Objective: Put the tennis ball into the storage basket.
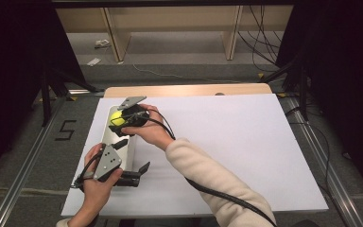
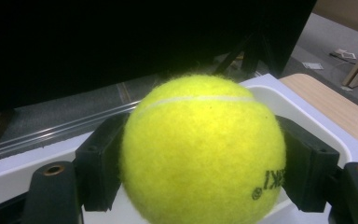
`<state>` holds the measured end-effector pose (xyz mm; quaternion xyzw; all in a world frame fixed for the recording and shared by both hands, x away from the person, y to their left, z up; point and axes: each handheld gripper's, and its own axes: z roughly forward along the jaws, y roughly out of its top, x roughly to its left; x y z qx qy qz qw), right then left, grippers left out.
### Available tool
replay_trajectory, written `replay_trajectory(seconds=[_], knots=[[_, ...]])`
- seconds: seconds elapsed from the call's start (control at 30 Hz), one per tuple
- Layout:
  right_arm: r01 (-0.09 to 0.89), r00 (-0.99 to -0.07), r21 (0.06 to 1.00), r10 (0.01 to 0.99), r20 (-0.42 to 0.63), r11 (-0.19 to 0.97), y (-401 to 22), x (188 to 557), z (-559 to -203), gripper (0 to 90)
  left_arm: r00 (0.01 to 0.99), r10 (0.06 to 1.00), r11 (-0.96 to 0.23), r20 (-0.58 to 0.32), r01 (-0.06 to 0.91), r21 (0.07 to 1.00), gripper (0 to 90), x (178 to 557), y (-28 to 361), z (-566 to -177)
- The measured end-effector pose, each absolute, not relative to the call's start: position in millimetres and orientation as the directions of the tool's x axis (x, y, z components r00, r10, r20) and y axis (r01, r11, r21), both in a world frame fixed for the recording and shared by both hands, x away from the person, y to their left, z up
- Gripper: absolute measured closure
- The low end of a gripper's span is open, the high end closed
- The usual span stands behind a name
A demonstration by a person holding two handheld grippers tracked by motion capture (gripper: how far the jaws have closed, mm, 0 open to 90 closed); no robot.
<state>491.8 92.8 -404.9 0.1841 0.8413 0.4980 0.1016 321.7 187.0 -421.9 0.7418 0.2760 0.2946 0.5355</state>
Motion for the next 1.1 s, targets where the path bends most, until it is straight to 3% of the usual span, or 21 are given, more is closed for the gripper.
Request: replay_trajectory(seconds=[1.1], knots=[[0.225, -0.918, 0.858, 0.396, 0.027, 0.462, 100, 497, -421, 26.3, 0.674, 0.725, -0.273, 0.143, 0.09, 0.958, 0.0, 321, 188, -422]])
